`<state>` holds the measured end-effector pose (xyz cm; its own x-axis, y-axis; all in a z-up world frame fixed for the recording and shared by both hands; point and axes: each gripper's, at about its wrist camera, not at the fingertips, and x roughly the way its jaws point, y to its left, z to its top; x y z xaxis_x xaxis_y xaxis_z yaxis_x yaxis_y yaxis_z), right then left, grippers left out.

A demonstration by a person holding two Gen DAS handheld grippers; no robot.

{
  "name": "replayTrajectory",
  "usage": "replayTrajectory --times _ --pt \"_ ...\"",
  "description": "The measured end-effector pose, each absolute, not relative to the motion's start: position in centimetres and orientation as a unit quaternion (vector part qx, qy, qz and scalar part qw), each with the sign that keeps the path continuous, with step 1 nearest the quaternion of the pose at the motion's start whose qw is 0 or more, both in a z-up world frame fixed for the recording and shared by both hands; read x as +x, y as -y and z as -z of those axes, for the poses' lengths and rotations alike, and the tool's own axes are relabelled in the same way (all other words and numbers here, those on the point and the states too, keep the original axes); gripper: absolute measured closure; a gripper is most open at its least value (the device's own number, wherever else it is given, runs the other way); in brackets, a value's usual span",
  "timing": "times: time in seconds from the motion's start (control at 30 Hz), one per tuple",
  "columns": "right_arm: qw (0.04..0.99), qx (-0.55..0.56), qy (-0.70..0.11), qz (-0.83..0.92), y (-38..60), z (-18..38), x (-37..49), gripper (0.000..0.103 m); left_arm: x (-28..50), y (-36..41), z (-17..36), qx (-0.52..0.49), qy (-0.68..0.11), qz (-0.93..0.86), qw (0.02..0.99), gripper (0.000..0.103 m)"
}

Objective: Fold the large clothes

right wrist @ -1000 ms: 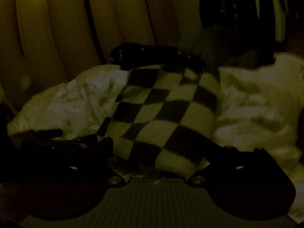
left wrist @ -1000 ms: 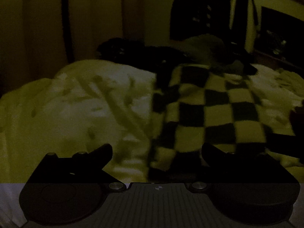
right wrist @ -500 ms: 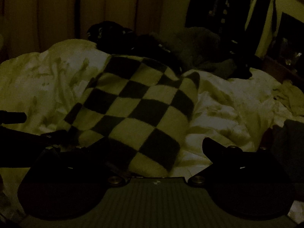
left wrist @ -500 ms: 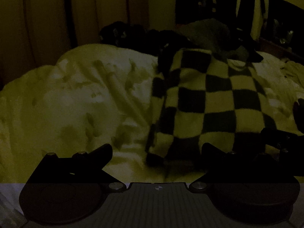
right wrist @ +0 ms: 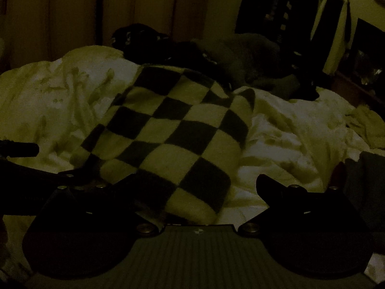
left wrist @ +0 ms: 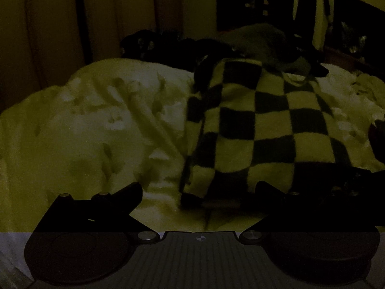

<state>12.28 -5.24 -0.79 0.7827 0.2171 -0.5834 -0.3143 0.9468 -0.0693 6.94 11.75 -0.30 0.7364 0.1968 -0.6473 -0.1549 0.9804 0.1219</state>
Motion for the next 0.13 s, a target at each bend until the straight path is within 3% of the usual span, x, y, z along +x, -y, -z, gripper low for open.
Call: replayTrajectory --times 0.13 --pt "0.940 -0.076 -0.301 -0.141 5.29 0.99 12.37 0.001 7.01 -11.75 0.26 0.031 -0.352 -0.098 0.930 0.000"
